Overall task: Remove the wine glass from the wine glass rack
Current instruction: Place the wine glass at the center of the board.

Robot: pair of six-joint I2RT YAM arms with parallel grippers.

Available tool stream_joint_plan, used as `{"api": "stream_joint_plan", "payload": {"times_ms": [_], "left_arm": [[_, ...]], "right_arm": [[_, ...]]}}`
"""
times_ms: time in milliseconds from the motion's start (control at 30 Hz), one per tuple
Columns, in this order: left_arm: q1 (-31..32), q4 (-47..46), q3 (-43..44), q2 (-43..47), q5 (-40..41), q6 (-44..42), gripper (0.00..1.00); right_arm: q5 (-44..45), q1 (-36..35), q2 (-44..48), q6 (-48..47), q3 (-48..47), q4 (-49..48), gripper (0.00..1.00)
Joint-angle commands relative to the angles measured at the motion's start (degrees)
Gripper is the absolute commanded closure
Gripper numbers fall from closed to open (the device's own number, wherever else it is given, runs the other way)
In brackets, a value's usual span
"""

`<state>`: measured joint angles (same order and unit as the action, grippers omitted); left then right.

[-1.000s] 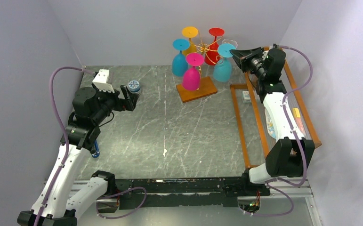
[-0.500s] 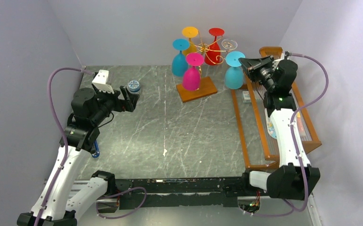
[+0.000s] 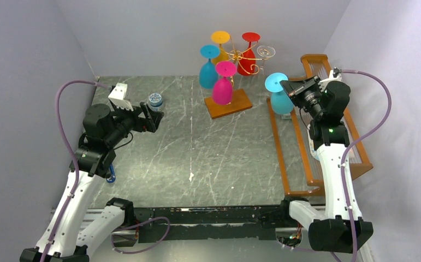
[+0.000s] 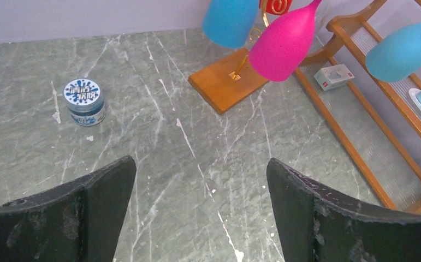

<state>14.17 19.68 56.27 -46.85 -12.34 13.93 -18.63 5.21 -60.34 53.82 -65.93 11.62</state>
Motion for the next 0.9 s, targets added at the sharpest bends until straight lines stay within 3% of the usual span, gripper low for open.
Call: {"api": "stream_joint_plan", "payload": {"times_ms": [0, 233, 533, 700, 867], "left_arm": [[-0.4, -1.7, -1.4, 0.3, -4.0, -0.1, 0.07], [-0.4, -3.7, -2.8, -0.2, -8.4, 0.4, 0.04], [-0.4, -7.3, -5.2, -1.9, -18.9, 1.3, 0.05], [-0.4, -9.8, -5.9, -5.2, -25.3, 1.4, 0.04], [-0.2, -11.8, -6.2, -8.0, -31.2, 1.9, 0.06]], "right_arm": [[-2.6, 0.5, 1.8, -7.4, 1.7, 1.6, 1.00], [-15.8, 0.4, 2.2, -10.8, 5.4, -1.2, 1.00], [-26.1, -0.6, 4.9, -16.1, 10.2, -1.7, 1.00], [-27.9, -4.7, 6.8, -18.7, 13.2, -2.5, 1.00], [-24.6, -14.7, 7.8, -21.1, 14.7, -4.8, 1.00]]}}
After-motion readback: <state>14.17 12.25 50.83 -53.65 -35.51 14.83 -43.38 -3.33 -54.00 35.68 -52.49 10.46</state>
